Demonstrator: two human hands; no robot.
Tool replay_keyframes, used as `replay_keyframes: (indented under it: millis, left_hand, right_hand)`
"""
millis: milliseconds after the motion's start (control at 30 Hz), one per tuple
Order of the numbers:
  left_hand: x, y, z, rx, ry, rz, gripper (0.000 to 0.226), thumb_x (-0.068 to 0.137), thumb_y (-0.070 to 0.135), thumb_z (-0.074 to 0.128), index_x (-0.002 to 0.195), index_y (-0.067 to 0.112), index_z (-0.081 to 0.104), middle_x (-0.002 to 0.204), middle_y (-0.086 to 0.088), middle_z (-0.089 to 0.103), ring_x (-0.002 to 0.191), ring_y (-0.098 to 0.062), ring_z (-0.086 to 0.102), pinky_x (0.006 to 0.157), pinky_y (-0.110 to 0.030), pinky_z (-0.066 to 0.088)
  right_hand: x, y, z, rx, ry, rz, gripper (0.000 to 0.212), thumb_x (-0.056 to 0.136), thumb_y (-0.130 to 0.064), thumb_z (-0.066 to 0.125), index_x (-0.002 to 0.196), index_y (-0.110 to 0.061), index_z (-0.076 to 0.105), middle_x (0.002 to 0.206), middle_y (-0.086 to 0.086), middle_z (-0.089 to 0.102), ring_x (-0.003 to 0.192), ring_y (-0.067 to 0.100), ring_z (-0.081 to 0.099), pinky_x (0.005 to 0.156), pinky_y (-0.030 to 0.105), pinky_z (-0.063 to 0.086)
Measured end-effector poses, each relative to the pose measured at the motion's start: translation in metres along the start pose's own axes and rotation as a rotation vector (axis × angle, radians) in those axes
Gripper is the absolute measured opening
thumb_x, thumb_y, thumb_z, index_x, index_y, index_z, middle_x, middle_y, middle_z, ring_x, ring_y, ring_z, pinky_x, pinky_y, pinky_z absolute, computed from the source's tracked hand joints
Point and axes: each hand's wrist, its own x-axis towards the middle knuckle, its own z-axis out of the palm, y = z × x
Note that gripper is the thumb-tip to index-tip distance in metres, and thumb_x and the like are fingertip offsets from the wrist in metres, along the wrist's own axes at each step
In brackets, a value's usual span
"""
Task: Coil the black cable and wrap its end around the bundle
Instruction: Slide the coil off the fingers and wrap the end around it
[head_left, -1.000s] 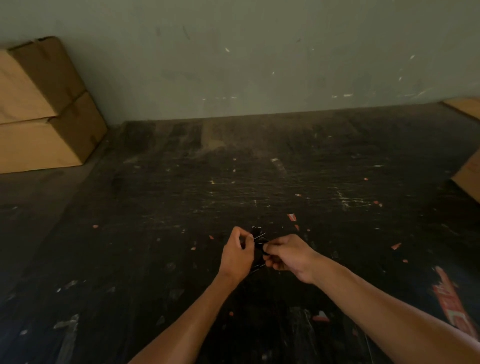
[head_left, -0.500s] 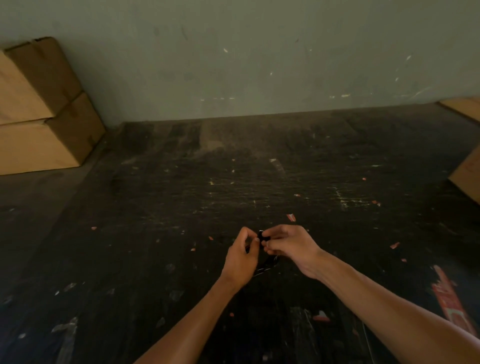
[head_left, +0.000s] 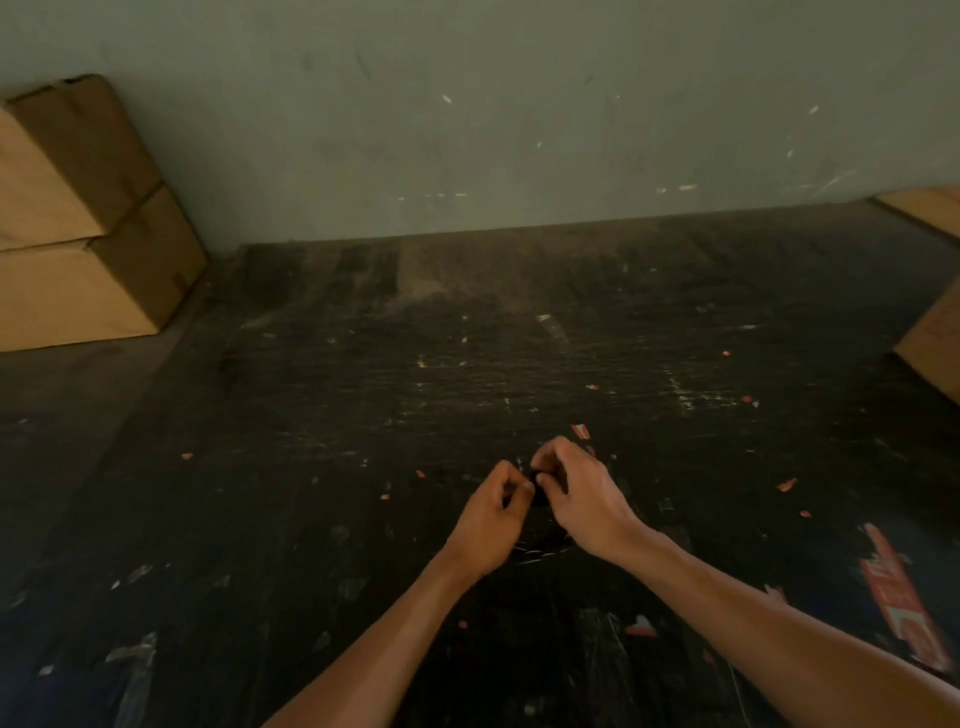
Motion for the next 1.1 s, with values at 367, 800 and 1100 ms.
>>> replay_keyframes:
  millis: [367,800,1100]
  left_hand:
    - [0.002,0.009,-0.001,-0.202,0.031,-0.121,0.020,0.094,0.027,0.062,0.114,0.026,0.058,0.102,0.000,0.066,0.092,-0.010,0.065,0.085,-0.030,0.052]
    - [0.009,0.011,0.014,-0.789,0.184,-0.416,0.024,0.094,0.011,0.061,0.117,0.012,0.059,0.093,-0.006,0.078,0.091,-0.019,0.074,0.077,-0.038,0.056]
    - [0.023,0.008,0.033,-0.702,0.220,-0.386,0.016,0.092,0.014,0.065,0.107,0.016,0.067,0.084,-0.005,0.073,0.070,-0.014,0.069,0.070,-0.034,0.059]
  right_hand:
    - [0.004,0.016,-0.004,0.251,0.189,0.330,0.021,0.097,-0.005,0.049,0.096,-0.025,0.053,0.097,-0.003,0.060,0.088,0.010,0.062,0.071,0.027,0.054]
    - [-0.007,0.039,-0.025,0.547,0.173,0.543,0.025,0.096,-0.005,0.053,0.111,-0.024,0.057,0.108,0.005,0.064,0.092,0.018,0.068,0.075,0.033,0.059]
    - [-0.038,0.086,-0.067,0.260,-0.007,0.631,0.024,0.095,-0.015,0.057,0.118,-0.024,0.057,0.109,0.000,0.063,0.094,0.016,0.064,0.075,0.030,0.053]
